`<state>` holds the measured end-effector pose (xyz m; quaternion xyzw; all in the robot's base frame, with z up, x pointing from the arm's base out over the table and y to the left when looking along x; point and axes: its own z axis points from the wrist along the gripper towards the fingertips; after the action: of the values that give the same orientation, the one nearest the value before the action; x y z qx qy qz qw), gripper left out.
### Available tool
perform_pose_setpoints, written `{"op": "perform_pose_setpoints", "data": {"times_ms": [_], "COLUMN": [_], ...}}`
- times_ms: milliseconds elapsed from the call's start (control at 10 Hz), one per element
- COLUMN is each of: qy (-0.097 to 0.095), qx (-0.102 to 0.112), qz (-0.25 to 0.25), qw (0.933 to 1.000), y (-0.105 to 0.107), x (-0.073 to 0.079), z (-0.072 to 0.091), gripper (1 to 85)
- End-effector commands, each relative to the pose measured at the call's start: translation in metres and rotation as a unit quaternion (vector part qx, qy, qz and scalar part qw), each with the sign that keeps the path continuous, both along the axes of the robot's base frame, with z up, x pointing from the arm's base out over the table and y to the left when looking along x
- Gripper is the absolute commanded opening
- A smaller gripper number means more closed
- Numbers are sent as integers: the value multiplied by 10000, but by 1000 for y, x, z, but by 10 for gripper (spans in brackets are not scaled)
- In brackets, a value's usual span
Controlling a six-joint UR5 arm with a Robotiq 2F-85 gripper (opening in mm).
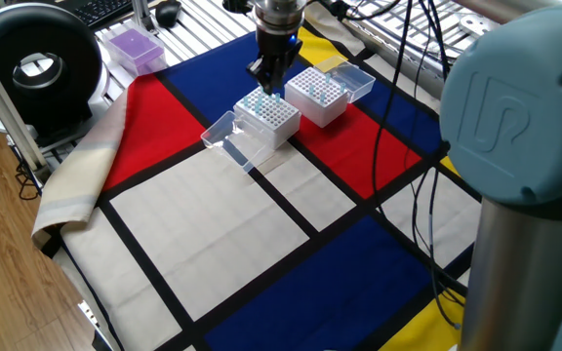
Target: Transfer all medium pipette tips from one holder to another
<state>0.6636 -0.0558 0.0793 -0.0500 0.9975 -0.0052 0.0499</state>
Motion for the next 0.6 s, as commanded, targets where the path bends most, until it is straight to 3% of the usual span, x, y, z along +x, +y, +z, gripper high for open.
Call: {"op": "perform_pose_setpoints", "data": {"times_ms": [0,500], "qy": [-22,-106], "qx": [67,83], "qz": [-39,-38], "qw": [10000,9999], "y": [1,-2], "x": [-3,-7], "z": [2,-7], "gripper": [293,290]}}
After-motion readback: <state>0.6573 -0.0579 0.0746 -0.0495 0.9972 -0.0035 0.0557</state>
